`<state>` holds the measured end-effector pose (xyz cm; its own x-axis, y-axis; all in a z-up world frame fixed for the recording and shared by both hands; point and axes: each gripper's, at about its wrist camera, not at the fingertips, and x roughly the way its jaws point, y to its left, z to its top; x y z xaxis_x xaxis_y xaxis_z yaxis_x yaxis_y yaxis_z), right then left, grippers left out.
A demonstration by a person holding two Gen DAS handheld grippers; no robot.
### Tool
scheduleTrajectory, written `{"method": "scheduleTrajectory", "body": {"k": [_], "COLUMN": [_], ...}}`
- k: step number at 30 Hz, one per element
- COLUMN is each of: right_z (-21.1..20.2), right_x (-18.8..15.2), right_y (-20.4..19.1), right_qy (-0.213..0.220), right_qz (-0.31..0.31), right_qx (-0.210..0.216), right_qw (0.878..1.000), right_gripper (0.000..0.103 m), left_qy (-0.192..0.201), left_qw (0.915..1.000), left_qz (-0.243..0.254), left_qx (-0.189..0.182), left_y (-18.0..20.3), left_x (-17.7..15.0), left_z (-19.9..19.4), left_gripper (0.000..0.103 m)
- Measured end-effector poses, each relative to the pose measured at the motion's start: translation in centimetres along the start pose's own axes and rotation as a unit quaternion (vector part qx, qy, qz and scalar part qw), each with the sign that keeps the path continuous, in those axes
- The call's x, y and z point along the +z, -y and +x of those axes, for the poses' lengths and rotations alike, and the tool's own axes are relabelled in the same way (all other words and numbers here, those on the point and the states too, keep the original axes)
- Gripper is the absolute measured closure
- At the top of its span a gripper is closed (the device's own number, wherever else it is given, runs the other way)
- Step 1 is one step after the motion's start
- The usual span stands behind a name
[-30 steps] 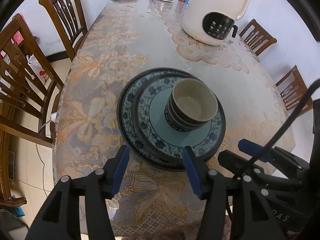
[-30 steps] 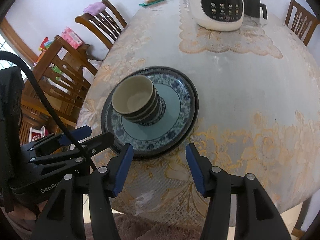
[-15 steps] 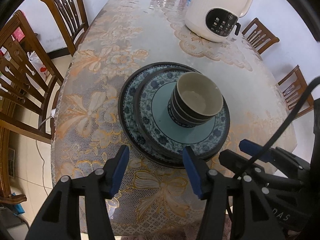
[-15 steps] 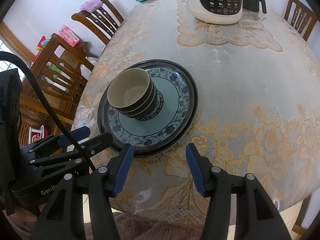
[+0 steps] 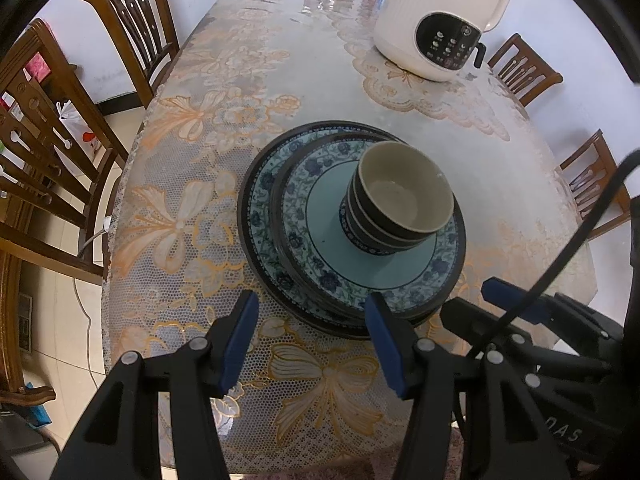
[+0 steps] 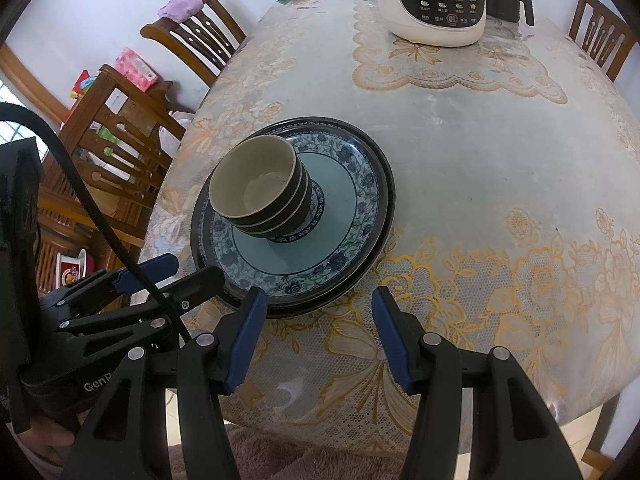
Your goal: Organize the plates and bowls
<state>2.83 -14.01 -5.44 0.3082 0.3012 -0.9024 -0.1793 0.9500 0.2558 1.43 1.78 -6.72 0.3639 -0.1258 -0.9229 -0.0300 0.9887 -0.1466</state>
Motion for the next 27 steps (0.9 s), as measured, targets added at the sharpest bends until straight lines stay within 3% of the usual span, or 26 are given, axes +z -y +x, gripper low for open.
{"method": "scheduleTrajectory", "body": {"k": [27], "right_z": [0.13], "right_x": [-0.06], "right_y": [0.17], "right_qy": [-0.002], "right_qz": [0.005], "right_qx": [0.001], "right_qw": [1.000], "right_gripper": [0.047], "left_qy": [-0.002], "left_qw": [1.0000], "left_qz": [-0.001], "left_qx": [0.006], "left_y": [0.01], "left_x": [-0.02], "left_z": [0.12], "left_gripper": [0.045]}}
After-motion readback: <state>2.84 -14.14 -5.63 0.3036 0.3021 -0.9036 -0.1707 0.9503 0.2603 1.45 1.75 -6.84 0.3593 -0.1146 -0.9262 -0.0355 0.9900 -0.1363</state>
